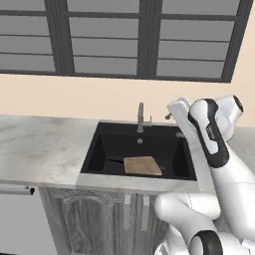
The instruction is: Move the cutting board and knife to the sink. Then move spray from the cabinet to the counter.
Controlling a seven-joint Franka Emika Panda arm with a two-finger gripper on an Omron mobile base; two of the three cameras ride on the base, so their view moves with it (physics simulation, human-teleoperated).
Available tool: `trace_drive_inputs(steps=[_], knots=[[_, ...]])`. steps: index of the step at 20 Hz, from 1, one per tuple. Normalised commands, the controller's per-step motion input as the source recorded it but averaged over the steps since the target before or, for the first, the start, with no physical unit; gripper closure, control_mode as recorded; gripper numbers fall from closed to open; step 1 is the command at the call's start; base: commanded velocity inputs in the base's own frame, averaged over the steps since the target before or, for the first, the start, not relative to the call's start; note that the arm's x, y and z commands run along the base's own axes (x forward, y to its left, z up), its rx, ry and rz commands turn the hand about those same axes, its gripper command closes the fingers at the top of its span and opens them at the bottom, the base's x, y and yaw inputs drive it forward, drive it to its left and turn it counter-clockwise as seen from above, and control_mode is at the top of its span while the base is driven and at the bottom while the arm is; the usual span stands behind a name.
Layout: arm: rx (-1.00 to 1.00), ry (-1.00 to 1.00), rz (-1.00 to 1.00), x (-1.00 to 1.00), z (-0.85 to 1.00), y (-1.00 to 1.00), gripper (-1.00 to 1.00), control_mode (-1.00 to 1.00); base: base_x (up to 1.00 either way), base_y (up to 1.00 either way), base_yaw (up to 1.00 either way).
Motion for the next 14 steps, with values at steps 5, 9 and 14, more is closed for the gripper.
trace_drive_inputs(steps=[5, 9, 14], knots=[[-0.71, -0.22, 0.01, -0.01, 0.06, 0.12, -1.0, -1.0, 0.0, 0.0, 0.0], [-0.58, 0.01, 0.01, 0.0, 0.08, -0.04, -1.0, -1.0, 0.0, 0.0, 0.0], [-0.42, 0.16, 0.03, 0.02, 0.0, 0.0, -1.0, -1.0, 0.0, 0.0, 0.0]])
